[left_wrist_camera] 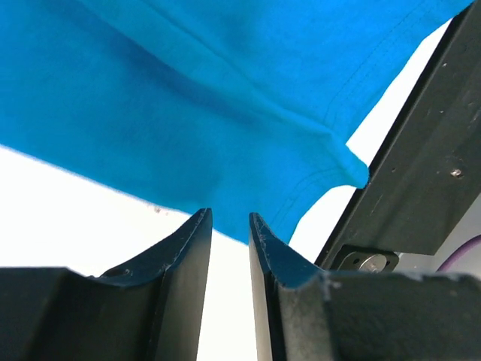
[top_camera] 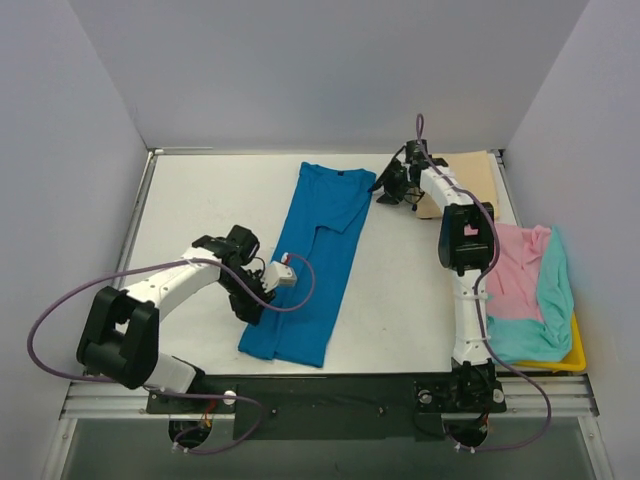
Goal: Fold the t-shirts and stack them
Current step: Rotate the tshirt 90 degrees
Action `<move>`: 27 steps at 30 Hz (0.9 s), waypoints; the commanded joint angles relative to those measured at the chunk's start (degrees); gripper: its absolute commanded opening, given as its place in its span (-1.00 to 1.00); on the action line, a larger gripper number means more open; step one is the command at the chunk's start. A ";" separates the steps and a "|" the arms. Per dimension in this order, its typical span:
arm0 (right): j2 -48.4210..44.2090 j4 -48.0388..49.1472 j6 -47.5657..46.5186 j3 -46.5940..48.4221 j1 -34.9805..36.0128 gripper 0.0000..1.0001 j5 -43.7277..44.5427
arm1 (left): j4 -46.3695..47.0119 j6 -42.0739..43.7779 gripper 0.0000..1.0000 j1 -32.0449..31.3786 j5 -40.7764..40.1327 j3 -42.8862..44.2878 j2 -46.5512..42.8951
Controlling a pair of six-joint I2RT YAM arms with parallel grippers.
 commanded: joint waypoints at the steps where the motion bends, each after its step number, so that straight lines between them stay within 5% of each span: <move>1: 4.22 -4.00 2.50 4.14 1.59 -0.22 -2.67 | -1.27 -2.19 -0.26 1.52 -6.92 1.49 -8.00; 4: 7.38 -2.86 3.38 6.95 2.55 -0.36 -5.30 | -0.12 -4.74 -0.24 2.49 -6.95 2.11 -12.84; 8: 11.25 -2.26 6.71 11.87 1.95 -1.00 -4.61 | -0.47 1.12 -0.05 1.53 4.64 1.85 -21.28; 15: 15.29 17.87 15.85 18.71 -0.60 -1.00 -4.79 | 5.66 16.51 0.18 -0.58 9.14 -8.96 -27.54; 18: 17.32 22.44 17.09 23.84 -1.75 -1.00 -2.86 | 11.47 13.81 0.19 -3.04 6.51 -11.60 -24.21; 21: 14.34 24.56 14.56 19.98 -2.01 -0.36 -5.12 | 16.65 10.30 0.18 -4.80 6.06 -11.43 -20.95; 27: -1.73 22.47 5.86 0.04 -1.49 0.02 -6.90 | 21.68 6.15 0.15 -6.03 6.77 -13.18 -19.44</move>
